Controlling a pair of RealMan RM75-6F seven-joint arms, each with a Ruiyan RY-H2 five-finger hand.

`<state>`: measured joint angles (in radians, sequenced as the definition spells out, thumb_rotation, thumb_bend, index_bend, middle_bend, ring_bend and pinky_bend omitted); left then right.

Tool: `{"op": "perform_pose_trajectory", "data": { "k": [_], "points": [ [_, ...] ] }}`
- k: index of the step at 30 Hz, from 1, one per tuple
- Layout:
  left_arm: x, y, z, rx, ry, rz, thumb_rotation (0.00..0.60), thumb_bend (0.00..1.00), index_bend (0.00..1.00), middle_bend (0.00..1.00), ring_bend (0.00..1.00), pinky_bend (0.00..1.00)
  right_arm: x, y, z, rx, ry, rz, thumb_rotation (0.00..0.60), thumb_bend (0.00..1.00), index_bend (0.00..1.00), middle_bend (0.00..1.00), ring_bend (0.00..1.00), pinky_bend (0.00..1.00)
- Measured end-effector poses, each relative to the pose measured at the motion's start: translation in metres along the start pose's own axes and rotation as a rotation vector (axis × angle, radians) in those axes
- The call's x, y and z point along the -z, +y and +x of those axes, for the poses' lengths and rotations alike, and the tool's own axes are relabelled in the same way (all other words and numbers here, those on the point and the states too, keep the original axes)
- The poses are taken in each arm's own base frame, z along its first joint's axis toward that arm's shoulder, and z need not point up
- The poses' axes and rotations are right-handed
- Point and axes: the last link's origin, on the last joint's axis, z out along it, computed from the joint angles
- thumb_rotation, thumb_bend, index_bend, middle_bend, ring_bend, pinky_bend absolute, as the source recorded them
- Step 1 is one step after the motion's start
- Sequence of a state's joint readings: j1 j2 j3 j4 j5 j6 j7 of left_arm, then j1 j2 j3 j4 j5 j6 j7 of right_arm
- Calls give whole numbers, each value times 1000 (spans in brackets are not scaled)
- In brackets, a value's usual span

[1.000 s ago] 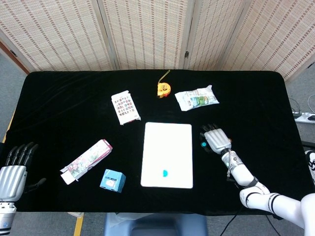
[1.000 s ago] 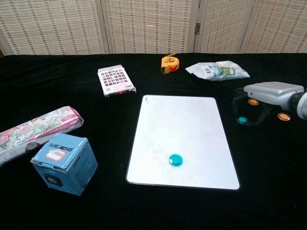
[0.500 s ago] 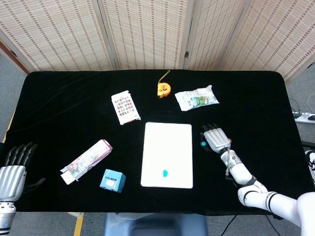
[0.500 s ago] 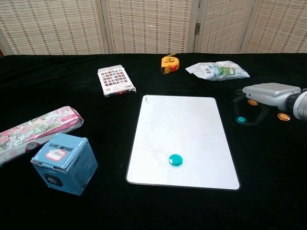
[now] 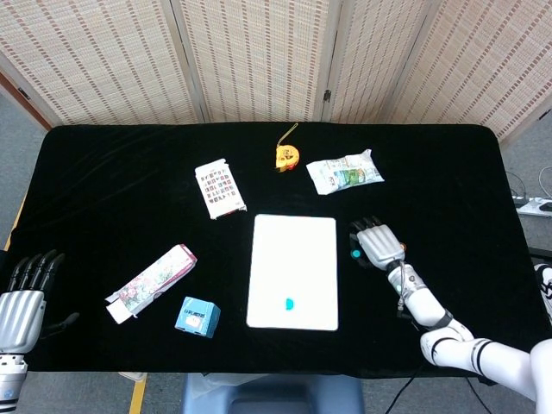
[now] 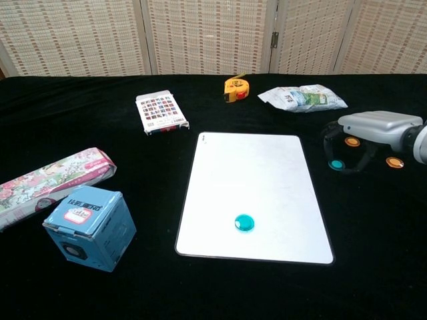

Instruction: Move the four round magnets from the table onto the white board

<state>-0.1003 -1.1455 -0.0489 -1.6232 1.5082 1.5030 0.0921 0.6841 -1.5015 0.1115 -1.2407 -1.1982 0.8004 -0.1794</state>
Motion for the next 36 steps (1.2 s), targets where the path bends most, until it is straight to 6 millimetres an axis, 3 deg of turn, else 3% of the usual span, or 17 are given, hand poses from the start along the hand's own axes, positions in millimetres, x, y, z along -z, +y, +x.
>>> {"op": "perform_pose_trajectory", "data": {
  "k": [5, 16, 24, 36],
  "points": [
    [0, 1, 1, -1, 1, 0, 600, 153, 10, 76, 61, 0, 17, -13, 8, 2, 18, 73, 600, 373, 561, 200, 120, 100],
    [2, 2, 4, 0, 8, -4, 600, 153, 10, 76, 61, 0, 57, -74, 3, 67, -11, 348, 600, 373, 561, 201, 120, 100],
    [4, 0, 2, 5, 3, 4, 600, 153, 10, 76, 61, 0, 59, -99, -7, 120, -43, 427, 600, 373, 562, 199, 119, 100],
    [6, -4, 0, 8, 0, 9, 600, 153, 10, 76, 61, 0, 51, -110, -14, 157, -57, 441, 600, 373, 535, 190, 115, 94]
  ]
}}
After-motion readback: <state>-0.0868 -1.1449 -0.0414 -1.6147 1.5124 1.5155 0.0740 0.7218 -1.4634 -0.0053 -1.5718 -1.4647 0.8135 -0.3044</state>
